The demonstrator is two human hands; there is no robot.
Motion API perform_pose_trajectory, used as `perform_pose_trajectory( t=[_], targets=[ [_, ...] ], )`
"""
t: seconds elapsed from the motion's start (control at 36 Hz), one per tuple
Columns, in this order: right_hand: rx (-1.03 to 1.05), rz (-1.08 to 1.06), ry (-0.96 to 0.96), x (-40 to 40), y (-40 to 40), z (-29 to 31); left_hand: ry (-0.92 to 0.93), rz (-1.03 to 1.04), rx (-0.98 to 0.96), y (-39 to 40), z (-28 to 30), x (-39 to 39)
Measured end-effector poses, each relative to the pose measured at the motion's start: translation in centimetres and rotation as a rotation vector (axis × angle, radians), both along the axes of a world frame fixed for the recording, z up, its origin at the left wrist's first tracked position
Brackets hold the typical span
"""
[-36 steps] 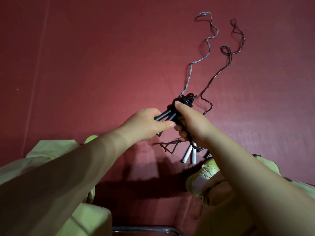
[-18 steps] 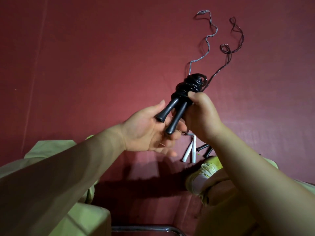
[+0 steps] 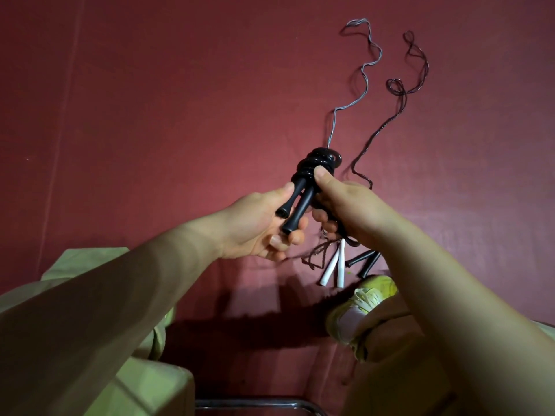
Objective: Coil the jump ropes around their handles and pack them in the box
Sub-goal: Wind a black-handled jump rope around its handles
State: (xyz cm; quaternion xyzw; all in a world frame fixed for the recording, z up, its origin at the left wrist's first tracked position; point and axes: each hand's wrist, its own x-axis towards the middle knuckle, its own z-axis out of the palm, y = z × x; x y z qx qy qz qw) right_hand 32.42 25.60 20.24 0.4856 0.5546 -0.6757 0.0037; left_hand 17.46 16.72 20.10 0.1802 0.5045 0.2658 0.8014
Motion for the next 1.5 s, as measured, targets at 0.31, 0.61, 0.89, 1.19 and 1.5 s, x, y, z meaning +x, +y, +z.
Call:
perform_pose_trajectory(
  t=[0.31, 0.61, 0.89, 1.19, 1.5],
  targets=[
    [0.165, -0.030, -0.185, 0.0, 0.1, -2.0, 0.468, -0.004, 0.140, 0.2, -1.1, 0.3],
    [0.008, -0.050, -0.064, -0.5, -1.4, -1.8, 0.910, -0.250, 0.214, -0.1, -2.1, -1.0],
    [-0.175, -0.110, -0.030, -0.4, -1.0, -1.9, 0.862, -0.116, 0.225, 0.1, -1.4, -1.3],
    [0.048, -0.120, 0.243, -0.4, -1.0, -0.1, 0.282, -0.107, 0.184, -0.3, -0.2, -0.6],
    [-0.116, 0.019, 0.406, 0.0, -0.3, 0.3, -0.351, 0.043, -0.076, -0.4, 0.4, 0.1]
  ],
)
